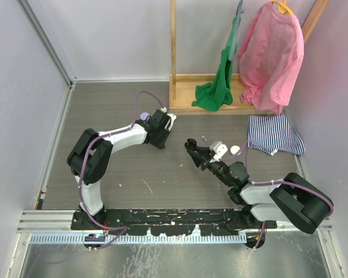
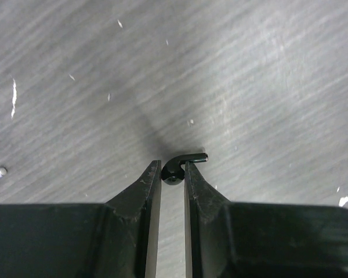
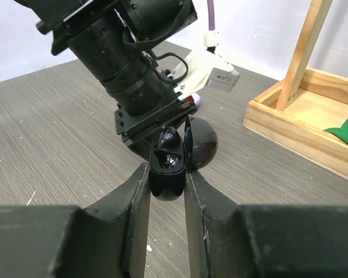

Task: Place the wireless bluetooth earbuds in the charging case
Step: Move the earbud to the center of the board.

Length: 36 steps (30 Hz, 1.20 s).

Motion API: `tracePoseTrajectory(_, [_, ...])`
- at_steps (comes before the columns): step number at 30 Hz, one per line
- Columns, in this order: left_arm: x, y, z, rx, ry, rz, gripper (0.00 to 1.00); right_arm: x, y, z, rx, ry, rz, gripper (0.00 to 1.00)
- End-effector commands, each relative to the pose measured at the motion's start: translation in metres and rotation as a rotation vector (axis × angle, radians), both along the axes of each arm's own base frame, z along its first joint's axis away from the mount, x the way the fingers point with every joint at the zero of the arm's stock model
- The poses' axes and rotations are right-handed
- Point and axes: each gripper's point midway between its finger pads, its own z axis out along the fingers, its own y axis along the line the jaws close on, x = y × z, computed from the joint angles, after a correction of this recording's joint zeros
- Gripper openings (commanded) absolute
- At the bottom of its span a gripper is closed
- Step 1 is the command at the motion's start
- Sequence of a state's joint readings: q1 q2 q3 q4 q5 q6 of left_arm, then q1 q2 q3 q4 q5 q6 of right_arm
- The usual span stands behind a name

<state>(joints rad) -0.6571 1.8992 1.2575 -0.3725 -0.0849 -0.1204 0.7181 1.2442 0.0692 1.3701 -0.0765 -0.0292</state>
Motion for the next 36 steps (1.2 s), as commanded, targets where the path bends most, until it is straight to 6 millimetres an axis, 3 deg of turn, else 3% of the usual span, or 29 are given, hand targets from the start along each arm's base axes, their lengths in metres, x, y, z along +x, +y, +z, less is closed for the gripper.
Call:
tracePoseTrajectory(1, [-0.026, 0.007, 0.013, 0.001, 0.052, -0.099, 0.17, 0.003, 0.004, 0.023, 0.038, -0.069, 0.008, 0.06])
tracePoseTrajectory(6, [-0.049, 0.014, 0.005, 0.029, 0.092, -0.158, 0.18, 0.002, 0.005, 0.022, 0.036, -0.067, 0.013, 0.06])
tracePoseTrajectory(12, [-0.05, 0.022, 0.0, 0.065, 0.091, -0.127, 0.29, 0.002, 0.007, 0.021, 0.033, -0.063, 0.02, 0.06])
tracePoseTrajectory(19, [-0.047, 0.022, 0.025, 0.015, 0.027, -0.029, 0.47, 0.003, 0.007, 0.022, 0.032, -0.063, 0.02, 0.06])
tracePoseTrajectory(25, [-0.041, 0.014, 0.049, -0.169, -0.025, 0.213, 0.58, 0.002, 0.009, 0.021, 0.032, -0.06, 0.026, 0.06])
tracePoseTrajectory(32, [-0.027, 0.011, 0.032, -0.221, -0.02, 0.413, 0.63, 0.003, 0.009, 0.02, 0.029, -0.058, 0.029, 0.06])
tracePoseTrajectory(36, [-0.021, 0.01, 0.023, -0.192, -0.023, 0.438, 0.64, 0.003, 0.009, 0.02, 0.026, -0.056, 0.03, 0.06])
